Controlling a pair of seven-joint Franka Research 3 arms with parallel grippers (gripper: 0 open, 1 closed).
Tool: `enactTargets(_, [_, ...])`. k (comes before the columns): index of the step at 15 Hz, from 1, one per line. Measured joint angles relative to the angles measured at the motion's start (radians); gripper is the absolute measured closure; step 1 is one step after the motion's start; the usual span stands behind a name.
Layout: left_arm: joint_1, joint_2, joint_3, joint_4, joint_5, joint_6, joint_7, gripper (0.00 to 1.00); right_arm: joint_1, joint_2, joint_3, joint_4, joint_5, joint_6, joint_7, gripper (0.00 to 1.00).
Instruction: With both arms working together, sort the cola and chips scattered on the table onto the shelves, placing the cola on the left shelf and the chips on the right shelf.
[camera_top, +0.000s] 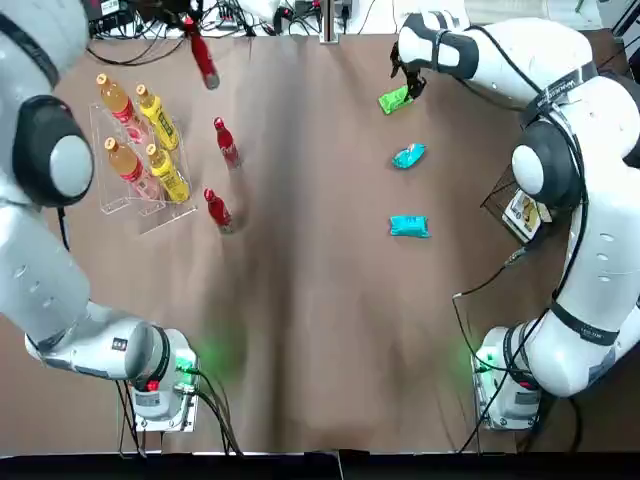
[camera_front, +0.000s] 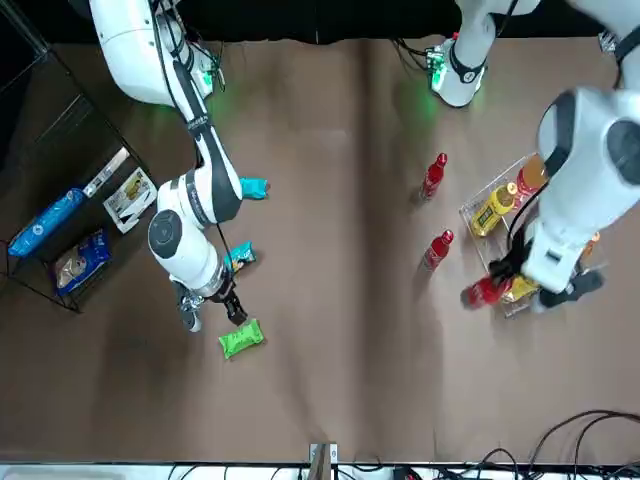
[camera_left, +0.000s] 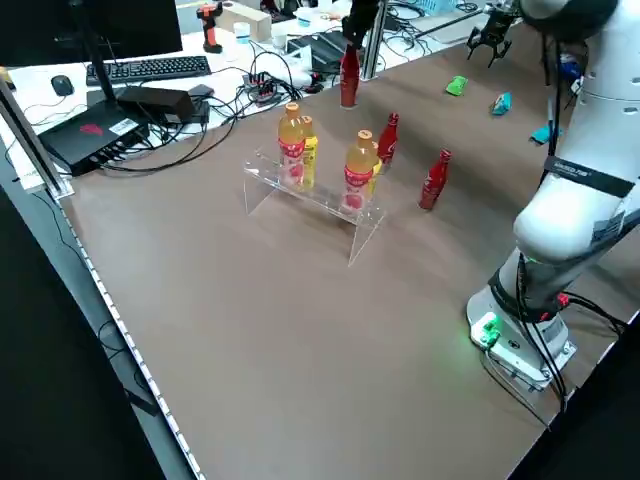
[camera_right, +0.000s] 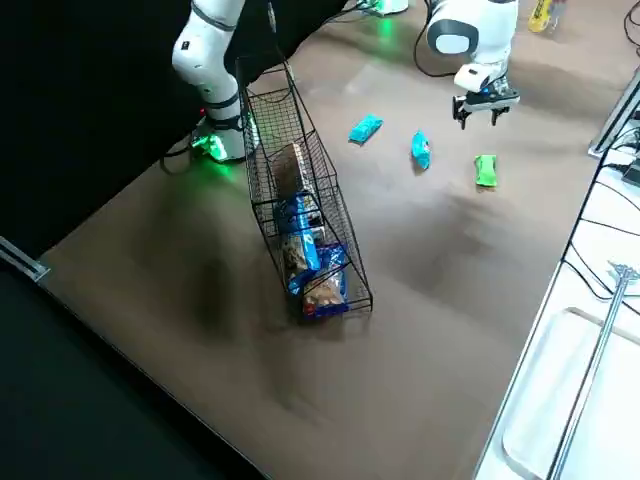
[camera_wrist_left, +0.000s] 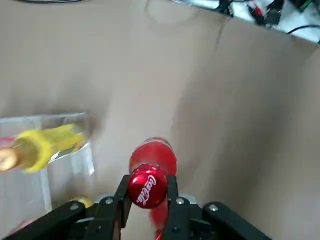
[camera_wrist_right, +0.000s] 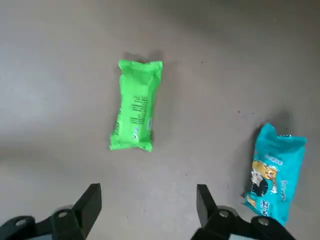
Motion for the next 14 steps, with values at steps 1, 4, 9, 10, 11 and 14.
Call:
enactTargets(1, [0.021,-0.068,0.000,0.000,0.027,-0.115,0.031,0.69,0.000,0.004,-0.002,0.000,-0.003,0.010,0.005,0.15])
enactTargets(4, [0.066,-0.160,0.000,-0.005,0.040,-0.262,0.128,0.69,-0.003,0.020,-0.014,0.000,-0.021,0.045,0.009,0.15])
enactTargets(9, [0.181,-0.307,0.000,-0.068,0.041,-0.368,0.321,0.69,-0.032,0.105,-0.061,0.041,-0.039,0.125,0.010,0.15])
enactTargets(10, [0.202,-0.336,0.000,-0.082,0.041,-0.385,0.352,0.69,-0.037,0.134,-0.065,0.068,-0.039,0.140,0.010,0.15])
enactTargets(11, [0.221,-0.366,0.001,-0.097,0.041,-0.401,0.388,0.69,-0.039,0.163,-0.066,0.096,-0.039,0.163,0.010,0.15])
enactTargets(14, [0.293,-0.456,0.002,-0.161,0.043,-0.418,0.496,0.69,-0.039,0.232,-0.066,0.145,-0.039,0.232,0.013,0.15])
